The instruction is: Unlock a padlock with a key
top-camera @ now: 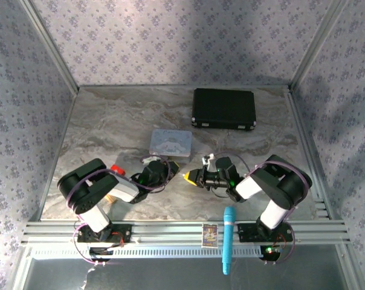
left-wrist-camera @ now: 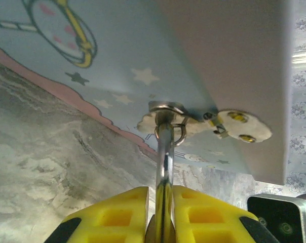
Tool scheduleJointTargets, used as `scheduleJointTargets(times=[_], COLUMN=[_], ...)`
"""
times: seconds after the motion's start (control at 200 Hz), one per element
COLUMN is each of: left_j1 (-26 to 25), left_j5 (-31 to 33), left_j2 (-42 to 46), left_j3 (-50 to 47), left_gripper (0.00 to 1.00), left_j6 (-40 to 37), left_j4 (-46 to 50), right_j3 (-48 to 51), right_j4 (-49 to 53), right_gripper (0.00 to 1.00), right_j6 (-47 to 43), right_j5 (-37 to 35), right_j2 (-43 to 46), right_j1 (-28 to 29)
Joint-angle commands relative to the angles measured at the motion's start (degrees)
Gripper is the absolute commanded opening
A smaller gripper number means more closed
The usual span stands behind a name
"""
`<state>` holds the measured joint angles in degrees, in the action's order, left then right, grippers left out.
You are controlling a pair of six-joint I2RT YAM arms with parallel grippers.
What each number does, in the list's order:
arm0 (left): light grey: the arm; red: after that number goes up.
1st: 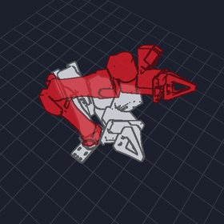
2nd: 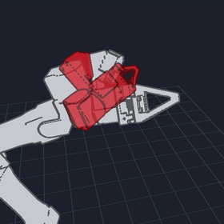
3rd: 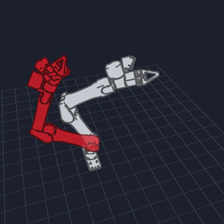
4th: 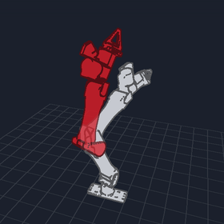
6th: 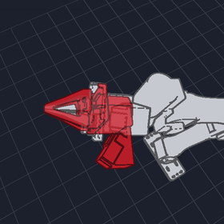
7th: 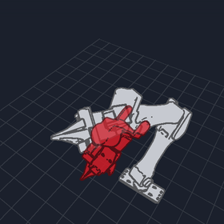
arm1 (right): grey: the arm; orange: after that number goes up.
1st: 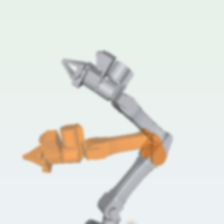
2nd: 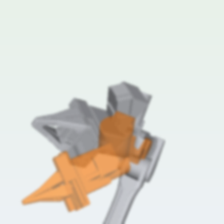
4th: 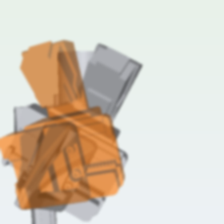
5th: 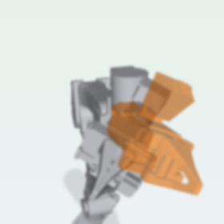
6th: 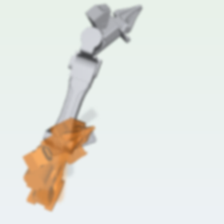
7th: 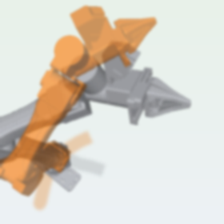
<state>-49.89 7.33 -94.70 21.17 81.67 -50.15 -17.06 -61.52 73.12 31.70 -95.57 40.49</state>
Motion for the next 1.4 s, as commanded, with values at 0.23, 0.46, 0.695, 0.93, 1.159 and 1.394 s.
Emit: scheduleJointTargets(times=[0.23, 0.46, 0.695, 0.93, 1.159, 1.394], left_j1=[-0.1, -0.3, -0.4, -0.4, -0.5, -1.1], left_j5=[1.2, 0.5, -0.7, -1.1, -1.1, -1.1], left_j2=[1.3, 1.3, 1.5, 1.8, 1.5, 1.3], left_j3=[1.2, 1.2, 1.3, 1.3, 1.4, 1.1], left_gripper=[0.09, 0.10, 0.10, 0.10, 0.10, 0.10], left_j6=[2.8, 4.3, 5.4, 5.9, 6.0, 7.0], left_j4=[1.3, 1.3, 1.1, 0.9, 0.8, 0.3], right_j3=[-1.3, -1.8, -2.0, -2.5, -3.0, -3.1], right_j4=[-2.5, -5.7, -6.0, -8.7, -10.8, -12.9], right_gripper=[0.00, 0.00, 0.00, 0.00, 0.00, 0.00], right_j6=[3.4, 4.5, 4.0, 4.7, 5.5, 6.4], right_j5=[-1.5, -1.3, -1.2, -1.8, -2.0, -2.6], right_j2=[-2.6, -5.5, -5.8, -8.4, -10.3, -11.0], right_j1=[0.4, 0.2, -0.1, 0.7, 1.0, 0.9])
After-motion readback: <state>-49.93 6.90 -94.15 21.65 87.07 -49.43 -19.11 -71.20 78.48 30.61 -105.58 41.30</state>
